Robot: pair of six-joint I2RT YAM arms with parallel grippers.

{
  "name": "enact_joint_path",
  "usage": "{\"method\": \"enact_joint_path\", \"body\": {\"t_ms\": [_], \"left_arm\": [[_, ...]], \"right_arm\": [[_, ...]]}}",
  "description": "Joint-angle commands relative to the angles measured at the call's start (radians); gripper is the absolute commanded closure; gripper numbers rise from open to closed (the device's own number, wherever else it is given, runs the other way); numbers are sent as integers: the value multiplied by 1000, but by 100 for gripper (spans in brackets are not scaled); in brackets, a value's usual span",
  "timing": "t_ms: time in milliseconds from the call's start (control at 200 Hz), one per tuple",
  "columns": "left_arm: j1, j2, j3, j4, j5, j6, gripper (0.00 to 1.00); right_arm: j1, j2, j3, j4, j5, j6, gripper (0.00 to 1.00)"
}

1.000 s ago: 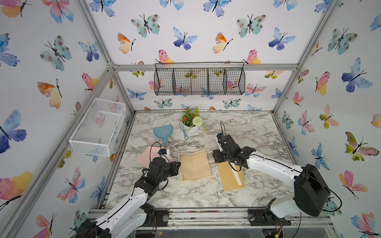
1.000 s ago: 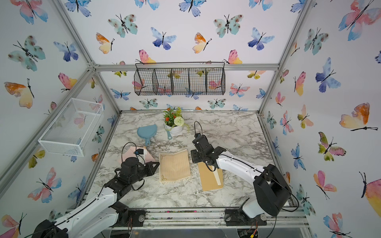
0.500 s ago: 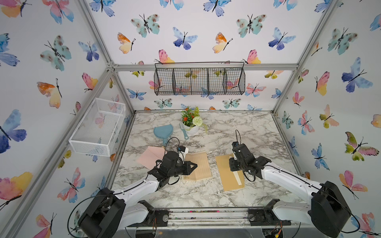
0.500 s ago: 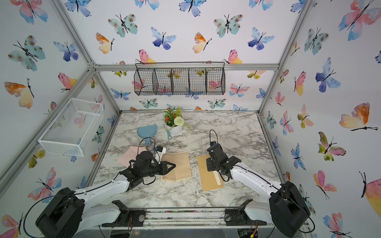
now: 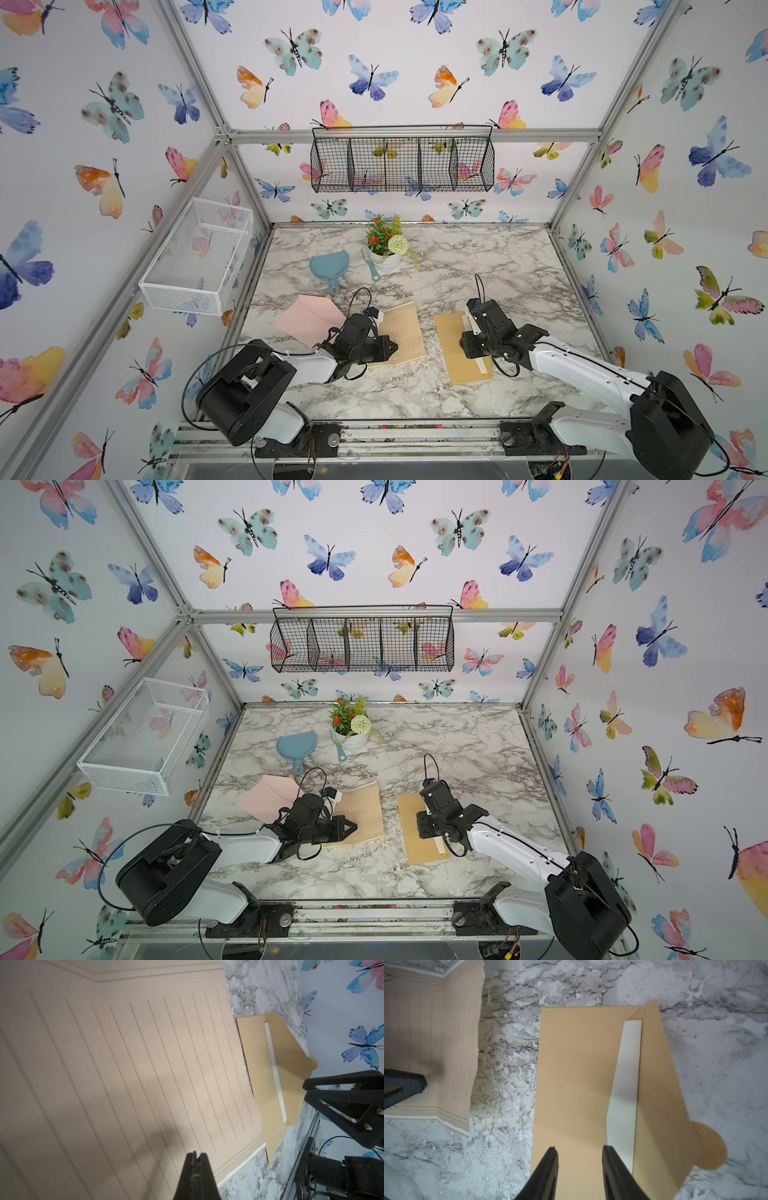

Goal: Take the letter paper out of the envelope
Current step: Adjust the letter paper at the center of the board.

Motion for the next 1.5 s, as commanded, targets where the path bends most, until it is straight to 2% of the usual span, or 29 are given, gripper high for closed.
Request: {"method": "enact_joint_path", "body": {"t_ms": [0, 220, 400, 566, 726, 1046, 1176, 1261, 1296, 1397, 1497], "left_arm": [[-6, 19, -15, 26, -79, 2, 99], [0, 24, -9, -40, -177, 22, 99], [35, 10, -29, -51, -186, 31, 99], [119, -51, -63, -74, -160, 60, 99], [213, -134, -103, -93, -106, 77, 99], [213, -286, -80, -162, -30, 51, 99], [209, -355, -64, -163, 45, 22, 99], [164, -367, -25, -161, 75, 8, 99], [119, -362, 0, -163, 68, 3, 99], [-45, -309, 86, -173, -21, -9, 97], [-172, -210, 163, -152, -106, -33, 87]], "right_arm": [[-22, 39, -6, -34, 3, 9, 60], [-92, 6, -12, -47, 11, 15, 60], [-169, 35, -8, -56, -3, 18, 59], [-226, 126, 20, -63, -20, -5, 59], [-229, 153, 32, -53, -38, -21, 59], [-229, 83, -24, 32, -173, -11, 59], [-229, 81, -31, 55, -212, -1, 58], [-229, 99, -42, 75, -224, 4, 58], [-229, 108, -47, 79, -223, 4, 58], [-229, 129, -55, 86, -208, 6, 56], [-229, 130, -57, 89, -208, 10, 53]]}}
